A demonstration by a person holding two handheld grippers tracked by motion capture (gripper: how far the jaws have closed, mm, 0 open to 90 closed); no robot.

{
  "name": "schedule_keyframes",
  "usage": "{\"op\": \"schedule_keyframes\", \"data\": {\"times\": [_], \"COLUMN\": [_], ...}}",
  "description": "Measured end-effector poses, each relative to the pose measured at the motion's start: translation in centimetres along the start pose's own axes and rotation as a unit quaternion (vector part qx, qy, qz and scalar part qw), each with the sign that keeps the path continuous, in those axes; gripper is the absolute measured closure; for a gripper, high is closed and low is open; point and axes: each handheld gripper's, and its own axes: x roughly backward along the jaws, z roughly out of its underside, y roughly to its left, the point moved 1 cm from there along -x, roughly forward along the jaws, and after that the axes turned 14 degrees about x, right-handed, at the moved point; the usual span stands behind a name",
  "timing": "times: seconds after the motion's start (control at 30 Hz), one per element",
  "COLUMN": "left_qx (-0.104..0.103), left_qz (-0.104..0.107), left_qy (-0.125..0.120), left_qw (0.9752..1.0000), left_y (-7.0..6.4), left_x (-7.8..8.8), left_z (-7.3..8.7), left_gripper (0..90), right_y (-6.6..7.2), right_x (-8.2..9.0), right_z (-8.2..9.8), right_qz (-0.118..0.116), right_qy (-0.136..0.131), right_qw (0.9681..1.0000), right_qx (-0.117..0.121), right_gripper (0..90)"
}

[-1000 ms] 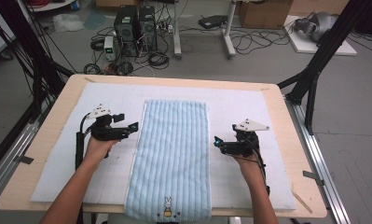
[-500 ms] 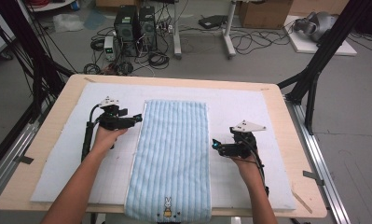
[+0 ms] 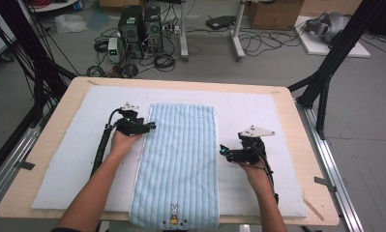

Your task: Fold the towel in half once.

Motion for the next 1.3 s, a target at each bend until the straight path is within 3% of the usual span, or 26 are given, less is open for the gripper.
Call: {"op": "schedule_keyframes", "data": {"times": [0.17,0.27,0.53,0.63,0.7,0.77,0.8,0.87,0.93,1.0,1.1,1.2,1.23,1.3], "left_qx": [-0.033,-0.033,-0.009,-0.001,0.01,0.019,0.021,0.021,0.026,0.031,0.037,0.038,0.04,0.042], "left_qz": [-0.021,-0.013,0.007,0.015,0.024,0.033,0.036,0.04,0.044,0.046,0.05,0.05,0.048,0.046], "left_qy": [-0.002,0.001,0.0,-0.003,-0.008,-0.011,-0.013,-0.014,-0.017,-0.02,-0.015,-0.016,-0.017,-0.02], "left_qw": [0.9992,0.9994,0.9999,0.9999,0.9996,0.9992,0.9991,0.9989,0.9986,0.9983,0.998,0.9979,0.9979,0.9978], "left_y": [-0.7,-0.6,-0.1,0.0,0.2,0.3,0.4,0.4,0.4,0.5,0.7,0.7,0.7,0.8], "left_x": [-0.2,-0.1,0.0,0.1,0.2,0.4,0.5,0.7,0.8,0.8,0.7,0.7,0.7,0.7], "left_z": [0.2,0.2,0.0,0.0,-0.2,-0.3,-0.3,-0.4,-0.5,-0.5,-0.5,-0.5,-0.5,-0.6], "left_gripper": [62.7,83.6,86.8,87.0,87.0,87.1,87.1,87.1,87.1,87.1,87.2,87.3,87.3,87.3], "right_y": [-0.1,-0.2,-1.5,-1.9,-2.0,-2.2,-2.5,-2.9,-3.1,-3.2,-3.2,-2.9,-2.8,-2.7], "right_x": [-0.4,-0.9,-4.3,-6.2,-7.3,-7.7,-8.4,-9.0,-9.2,-9.6,-9.9,-10.0,-10.1,-10.2], "right_z": [0.1,0.1,-1.5,-2.2,-2.6,-2.9,-3.1,-3.1,-3.2,-3.2,-3.3,-3.6,-3.7,-3.9], "right_qz": [-0.002,-0.001,0.001,-0.005,-0.004,-0.002,0.001,0.001,0.001,0.013,0.016,0.014,0.0,0.003], "right_qy": [0.005,0.012,0.042,0.071,0.082,0.086,0.09,0.084,0.085,0.088,0.095,0.106,0.104,0.112], "right_qw": [1.0,0.9998,0.9982,0.9962,0.9953,0.9948,0.9938,0.9925,0.9921,0.992,0.9913,0.9927,0.993,0.9928], "right_qx": [-0.009,-0.014,-0.043,-0.05,-0.052,-0.054,-0.066,-0.089,-0.093,-0.09,-0.089,-0.057,-0.055,-0.042], "right_gripper": [11.2,11.3,11.3,12.3,20.6,22.3,34.3,41.4,46.1,56.9,62.5,80.6,86.4,87.3]}}
